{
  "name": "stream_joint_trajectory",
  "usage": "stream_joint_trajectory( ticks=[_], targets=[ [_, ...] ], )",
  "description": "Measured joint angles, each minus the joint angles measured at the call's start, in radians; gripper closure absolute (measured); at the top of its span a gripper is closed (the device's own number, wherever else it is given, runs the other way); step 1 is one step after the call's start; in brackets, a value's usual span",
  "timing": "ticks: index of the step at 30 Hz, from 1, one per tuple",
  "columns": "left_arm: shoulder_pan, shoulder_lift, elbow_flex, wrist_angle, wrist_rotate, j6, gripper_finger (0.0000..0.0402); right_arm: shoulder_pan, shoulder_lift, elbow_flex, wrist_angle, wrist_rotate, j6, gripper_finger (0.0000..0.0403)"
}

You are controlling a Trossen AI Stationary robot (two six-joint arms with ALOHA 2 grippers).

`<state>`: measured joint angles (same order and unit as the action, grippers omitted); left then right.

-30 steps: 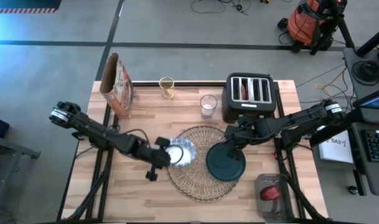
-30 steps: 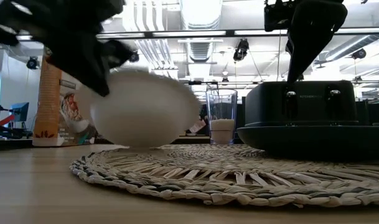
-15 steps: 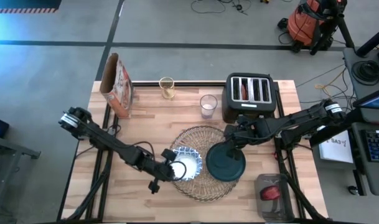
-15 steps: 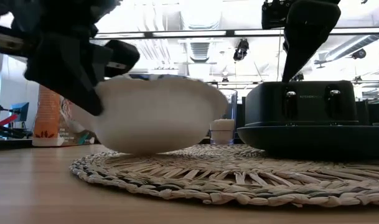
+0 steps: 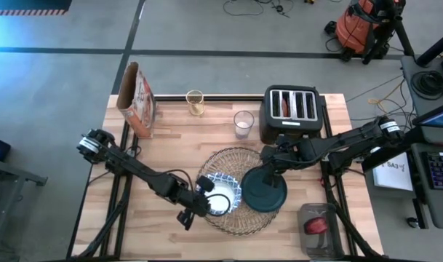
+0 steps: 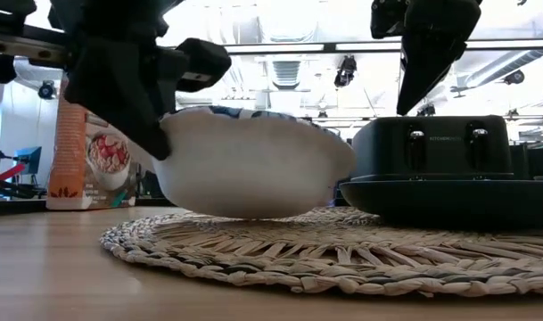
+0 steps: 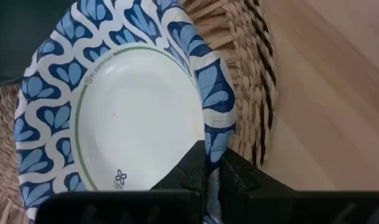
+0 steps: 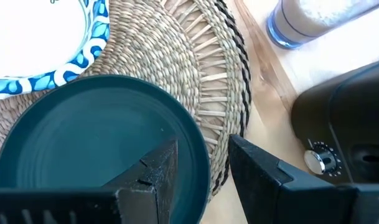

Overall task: Arrange a breakfast setting
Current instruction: Put the white patterned bowl to the left of the black plate on the brown table mat, then put the transparent glass of milk to the top right of the black plate on the brown table mat

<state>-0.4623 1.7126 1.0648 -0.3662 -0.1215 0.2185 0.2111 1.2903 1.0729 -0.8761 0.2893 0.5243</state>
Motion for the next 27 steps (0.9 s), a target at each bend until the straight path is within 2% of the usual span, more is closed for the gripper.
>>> stream_joint_trajectory(
  ticks=[8,17,19,22,27],
  targets=[
    [0.02,0.0,0.0,-0.004,0.016,0.004,0.0342,0.0,0.0,0.0,0.0,0.0,0.0,0.0268],
    [0.005,-0.004,0.021,-0.083,0.031,-0.03,0.0278,0.0,0.0,0.0,0.0,0.0,-0.002,0.0268],
    [0.005,-0.006,0.044,-0.124,0.021,-0.014,0.0275,0.0,0.0,0.0,0.0,0.0,-0.002,0.0268],
    [0.005,-0.009,0.102,-0.269,-0.011,0.009,0.0276,0.0,0.0,0.0,0.0,0.0,-0.001,0.0268],
    [0.014,-0.019,0.176,-0.447,-0.099,0.052,0.0282,0.0,0.0,0.0,0.0,0.001,-0.005,0.0268]
  ],
)
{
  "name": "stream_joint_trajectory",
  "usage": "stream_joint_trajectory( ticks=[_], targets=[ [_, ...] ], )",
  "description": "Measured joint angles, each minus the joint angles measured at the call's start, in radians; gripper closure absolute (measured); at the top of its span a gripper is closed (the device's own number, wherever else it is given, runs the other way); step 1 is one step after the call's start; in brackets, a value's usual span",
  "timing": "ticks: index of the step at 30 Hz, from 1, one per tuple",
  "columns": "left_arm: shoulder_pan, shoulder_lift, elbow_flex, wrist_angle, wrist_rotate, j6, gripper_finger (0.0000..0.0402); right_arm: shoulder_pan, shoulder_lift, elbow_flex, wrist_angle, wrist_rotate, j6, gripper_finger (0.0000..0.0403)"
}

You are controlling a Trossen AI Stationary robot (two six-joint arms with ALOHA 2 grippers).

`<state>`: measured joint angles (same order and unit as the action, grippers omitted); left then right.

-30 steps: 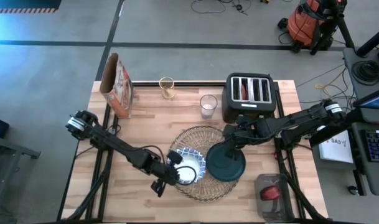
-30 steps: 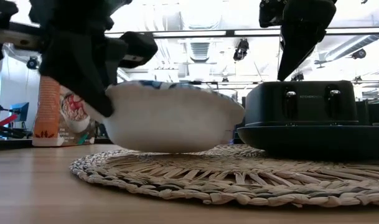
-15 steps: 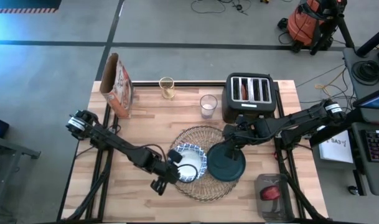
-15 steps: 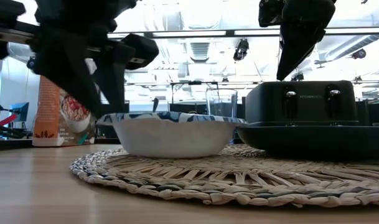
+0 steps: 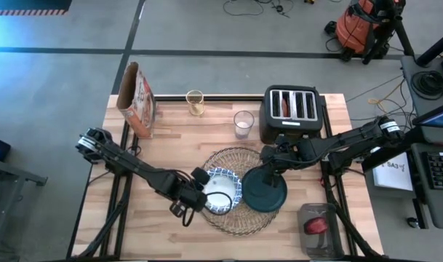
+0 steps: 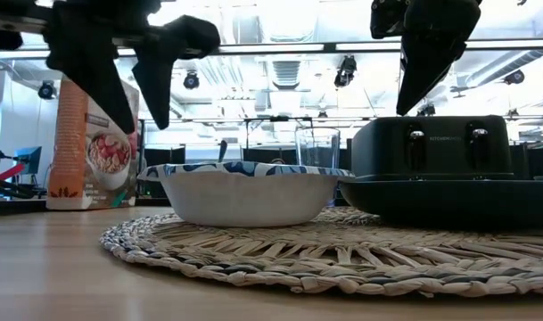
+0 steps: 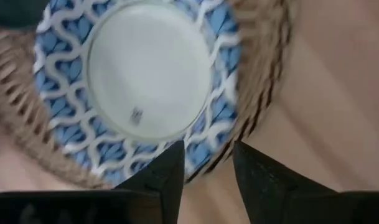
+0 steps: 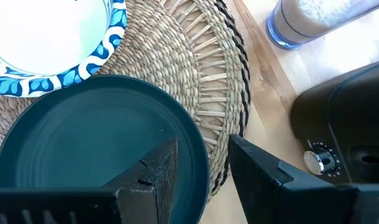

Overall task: Arrange a breakfast setting
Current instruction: Put the transparent glass of milk to the top right of the black plate on the brown table mat

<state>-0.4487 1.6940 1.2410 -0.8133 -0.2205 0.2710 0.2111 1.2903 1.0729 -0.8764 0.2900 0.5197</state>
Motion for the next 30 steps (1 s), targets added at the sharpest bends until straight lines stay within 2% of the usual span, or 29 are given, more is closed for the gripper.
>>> stream_joint_trajectory(
  ticks=[4,9,13,17,23,27,30],
  targets=[
    [0.04,-0.044,-0.044,0.004,0.004,0.016,0.0287,0.0,0.0,0.0,0.0,0.026,-0.007,0.0268],
    [0.085,-0.14,-0.157,0.124,0.019,0.027,0.0288,-0.001,0.0,0.0,0.001,0.039,-0.008,0.0268],
    [0.123,-0.219,-0.253,0.231,0.02,0.035,0.0288,-0.002,0.0,0.0,0.056,0.132,-0.039,0.0268],
    [0.154,-0.286,-0.321,0.286,-0.037,0.035,0.0288,-0.024,0.0,0.0,0.201,0.183,-0.258,0.0268],
    [0.193,-0.349,-0.421,0.368,-0.113,0.036,0.0288,-0.104,0.004,0.0,0.403,0.183,-0.636,0.0268],
    [0.254,-0.387,-0.473,0.371,-0.134,0.036,0.0288,-0.205,0.004,0.0,0.432,0.184,-0.755,0.0268],
    [0.303,-0.415,-0.483,0.389,-0.132,0.035,0.0288,-0.286,0.004,0.0,0.434,0.166,-0.774,0.0268]
  ],
)
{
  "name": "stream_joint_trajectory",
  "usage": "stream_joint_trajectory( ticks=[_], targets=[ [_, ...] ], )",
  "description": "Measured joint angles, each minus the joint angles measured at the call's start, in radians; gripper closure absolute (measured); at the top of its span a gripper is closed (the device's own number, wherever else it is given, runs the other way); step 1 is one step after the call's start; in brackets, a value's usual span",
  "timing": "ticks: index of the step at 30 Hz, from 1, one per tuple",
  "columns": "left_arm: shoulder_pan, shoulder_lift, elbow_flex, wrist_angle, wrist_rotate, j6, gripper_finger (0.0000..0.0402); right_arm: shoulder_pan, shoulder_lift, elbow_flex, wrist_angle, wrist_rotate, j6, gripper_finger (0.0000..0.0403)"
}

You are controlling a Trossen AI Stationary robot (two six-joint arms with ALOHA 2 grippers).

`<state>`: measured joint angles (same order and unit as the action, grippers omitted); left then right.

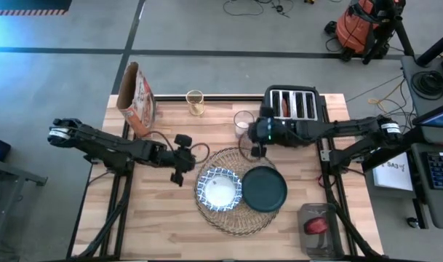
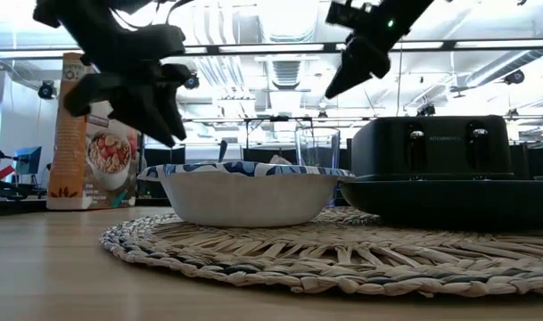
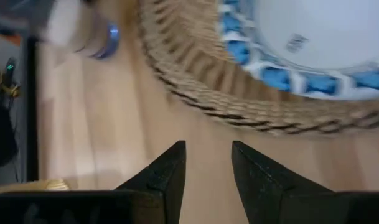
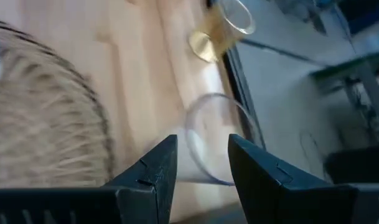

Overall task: Arrange a breakfast setting
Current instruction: Put the transparent glass of milk to the top right of the black plate on the brown table mat

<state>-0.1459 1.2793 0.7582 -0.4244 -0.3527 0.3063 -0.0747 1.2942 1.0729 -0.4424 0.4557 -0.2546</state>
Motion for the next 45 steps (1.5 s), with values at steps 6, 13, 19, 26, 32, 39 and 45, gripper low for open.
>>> stream_joint_trajectory(
  ticks=[6,13,19,26,32,39,45],
  targets=[
    [0.033,-0.001,-0.002,0.033,0.002,0.046,0.0288,-0.122,0.012,0.0,-0.016,-0.226,0.054,0.027],
    [0.032,0.01,-0.002,0.055,0.046,0.039,0.0288,-0.163,0.069,0.0,-0.016,-0.229,-0.003,0.0283],
    [0.032,0.001,-0.002,0.026,0.075,0.033,0.0288,-0.165,0.118,0.009,-0.024,-0.228,-0.034,0.0291],
    [0.032,-0.022,-0.002,-0.017,0.075,0.033,0.0288,-0.167,0.153,0.035,-0.024,-0.228,-0.037,0.0304],
    [0.032,-0.022,-0.002,-0.04,0.075,0.033,0.0288,-0.17,0.182,0.055,-0.027,-0.228,-0.052,0.0327],
    [0.032,-0.022,-0.002,-0.051,0.075,0.033,0.0288,-0.18,0.204,0.084,-0.05,-0.247,-0.098,0.0358],
    [0.032,-0.022,-0.002,-0.066,0.075,0.033,0.0288,-0.189,0.208,0.112,-0.096,-0.308,-0.094,0.0382]
  ],
)
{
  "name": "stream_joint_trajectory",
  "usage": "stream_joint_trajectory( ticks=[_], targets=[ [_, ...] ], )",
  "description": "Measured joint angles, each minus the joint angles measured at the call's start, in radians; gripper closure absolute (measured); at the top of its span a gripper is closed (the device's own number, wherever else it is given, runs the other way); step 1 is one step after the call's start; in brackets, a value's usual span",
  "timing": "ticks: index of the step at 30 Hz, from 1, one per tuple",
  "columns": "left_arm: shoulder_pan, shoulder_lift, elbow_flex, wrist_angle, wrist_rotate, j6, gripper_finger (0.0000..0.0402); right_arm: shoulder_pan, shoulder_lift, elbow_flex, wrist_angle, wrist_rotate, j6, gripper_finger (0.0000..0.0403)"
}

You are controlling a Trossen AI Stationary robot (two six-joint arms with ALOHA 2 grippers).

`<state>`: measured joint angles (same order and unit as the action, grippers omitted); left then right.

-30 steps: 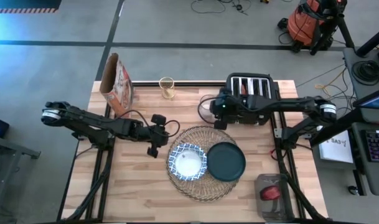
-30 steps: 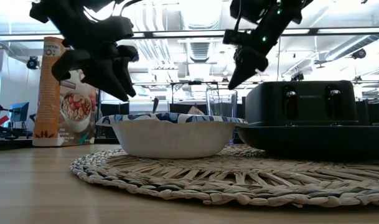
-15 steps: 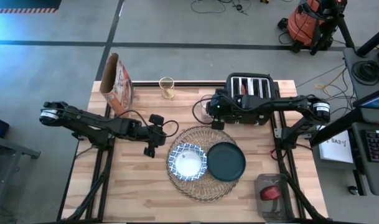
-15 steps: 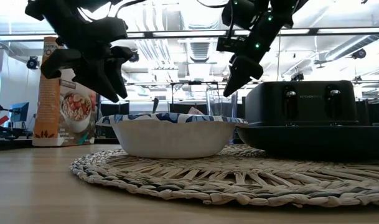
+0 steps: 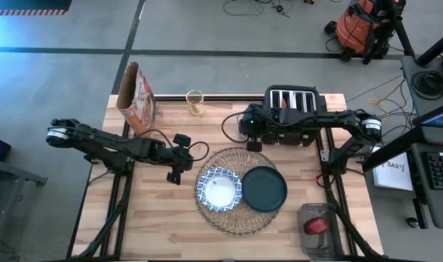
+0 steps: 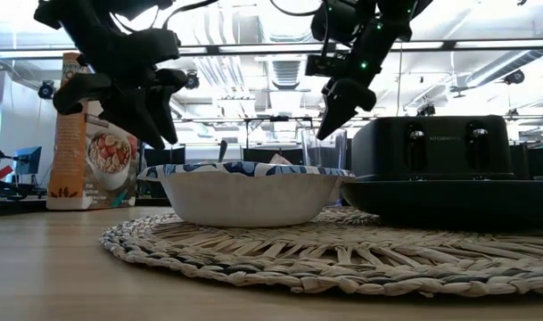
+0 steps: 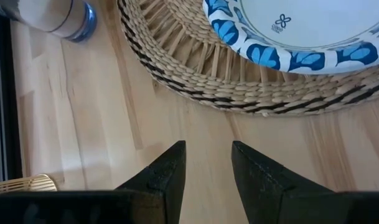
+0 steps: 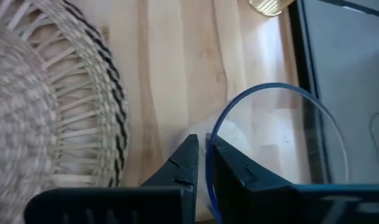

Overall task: Arrange a breakfast setting
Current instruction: Put the transparent glass of milk to the top right of the black plate on the brown table mat

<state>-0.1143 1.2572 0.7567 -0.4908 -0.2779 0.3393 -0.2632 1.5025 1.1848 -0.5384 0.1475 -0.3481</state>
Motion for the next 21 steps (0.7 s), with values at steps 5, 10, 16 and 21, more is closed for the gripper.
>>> stream_joint_trajectory(
  ticks=[5,10,16,21],
  targets=[
    [0.0,0.0,0.0,-0.008,0.0,0.0,0.0288,-0.001,0.001,0.034,-0.052,0.002,0.0,0.0392],
    [0.0,0.0,0.0,-0.014,0.0,0.0,0.0288,-0.004,0.001,0.072,-0.126,-0.002,0.058,0.0393],
    [0.0,0.0,-0.001,-0.017,0.0,0.0,0.0288,-0.003,0.001,0.15,-0.261,-0.105,0.168,0.0393],
    [0.0,0.0,-0.001,-0.019,0.0,0.0,0.0288,0.024,0.0,0.205,-0.318,-0.143,0.268,0.0394]
  ],
)
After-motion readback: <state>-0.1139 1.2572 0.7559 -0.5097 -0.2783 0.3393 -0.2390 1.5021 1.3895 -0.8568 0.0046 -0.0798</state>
